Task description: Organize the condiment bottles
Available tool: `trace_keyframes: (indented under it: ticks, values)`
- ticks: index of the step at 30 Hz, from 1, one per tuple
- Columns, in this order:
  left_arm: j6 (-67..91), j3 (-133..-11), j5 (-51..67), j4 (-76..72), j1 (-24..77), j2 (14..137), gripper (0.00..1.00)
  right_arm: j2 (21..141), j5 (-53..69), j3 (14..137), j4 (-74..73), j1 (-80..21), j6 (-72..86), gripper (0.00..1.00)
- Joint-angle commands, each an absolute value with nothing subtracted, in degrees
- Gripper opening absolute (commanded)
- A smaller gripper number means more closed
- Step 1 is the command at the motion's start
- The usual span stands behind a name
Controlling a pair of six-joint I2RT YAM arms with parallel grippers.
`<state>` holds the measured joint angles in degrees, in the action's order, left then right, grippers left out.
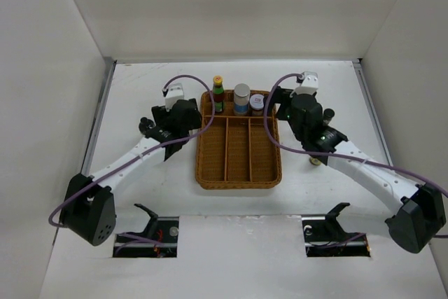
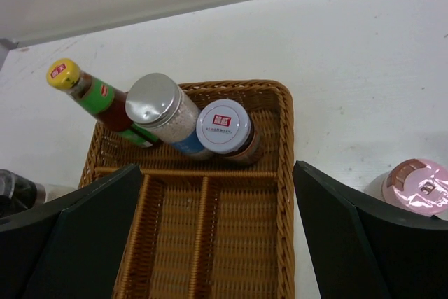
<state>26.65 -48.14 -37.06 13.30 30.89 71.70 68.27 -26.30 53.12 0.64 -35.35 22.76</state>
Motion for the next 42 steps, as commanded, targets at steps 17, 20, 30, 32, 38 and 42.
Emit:
trace_keyframes:
  ticks: [17,20,30,32,38,42]
  values:
    - [26.1,-52.3,-36.5,5.9,29.1,77.7,0.52,66.3,-24.0,48.9,8.3,-37.5,23.6,0.97]
    - [25.0,-52.6,-39.4,5.7,30.6,73.1,0.46,65.9,-23.8,48.0,8.8,-37.2,23.7,0.97]
    - [17.8,-61.8,-44.7,6.4,40.0,63.2,0.46,65.0,-23.6,46.0,9.9,-36.3,24.5,0.96]
    - [17.8,-63.0,-44.6,6.9,42.8,64.1,0.46,64.3,-23.6,45.6,9.9,-36.2,24.7,0.96]
    - [18.1,-64.1,-44.6,6.2,46.9,68.8,0.46,61.6,-23.6,44.4,9.9,-34.7,25.0,0.96]
    - [18.5,-63.3,-44.2,4.4,47.4,72.7,0.47,61.1,-23.6,43.8,9.9,-33.9,25.6,0.96]
